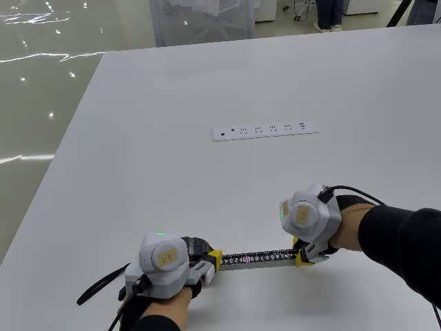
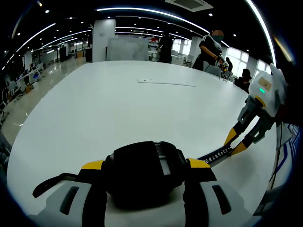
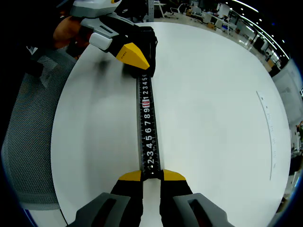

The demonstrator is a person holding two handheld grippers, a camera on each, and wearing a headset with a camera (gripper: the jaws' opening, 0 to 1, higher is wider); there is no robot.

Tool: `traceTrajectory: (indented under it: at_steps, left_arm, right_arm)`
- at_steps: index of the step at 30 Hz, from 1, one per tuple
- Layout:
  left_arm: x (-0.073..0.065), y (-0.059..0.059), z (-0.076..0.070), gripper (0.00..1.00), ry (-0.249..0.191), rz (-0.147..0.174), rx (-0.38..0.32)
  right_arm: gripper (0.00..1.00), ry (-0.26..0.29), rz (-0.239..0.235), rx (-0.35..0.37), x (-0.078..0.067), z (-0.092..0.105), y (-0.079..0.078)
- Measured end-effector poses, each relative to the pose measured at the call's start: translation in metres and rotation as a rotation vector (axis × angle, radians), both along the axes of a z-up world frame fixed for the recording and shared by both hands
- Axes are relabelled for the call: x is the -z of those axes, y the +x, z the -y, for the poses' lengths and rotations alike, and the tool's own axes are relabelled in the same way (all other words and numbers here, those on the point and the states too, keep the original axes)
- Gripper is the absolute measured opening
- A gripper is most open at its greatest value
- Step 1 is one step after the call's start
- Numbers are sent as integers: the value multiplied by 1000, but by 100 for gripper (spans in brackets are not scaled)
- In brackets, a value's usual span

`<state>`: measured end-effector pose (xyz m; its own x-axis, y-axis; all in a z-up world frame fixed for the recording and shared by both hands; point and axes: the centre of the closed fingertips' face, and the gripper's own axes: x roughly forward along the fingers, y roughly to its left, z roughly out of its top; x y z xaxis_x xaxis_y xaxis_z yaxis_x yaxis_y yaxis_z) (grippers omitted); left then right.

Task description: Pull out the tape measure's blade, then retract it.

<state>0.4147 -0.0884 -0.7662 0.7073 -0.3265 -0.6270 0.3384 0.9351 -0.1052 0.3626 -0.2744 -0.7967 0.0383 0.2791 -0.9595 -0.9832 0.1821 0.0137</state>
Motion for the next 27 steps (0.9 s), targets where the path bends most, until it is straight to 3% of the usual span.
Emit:
traceTrajectory:
  at_steps: [27]
  left_arm:
    - [1, 0, -1, 61, 0, -5, -5]
  right_arm:
    - [7, 14, -6, 7, 0, -13, 2]
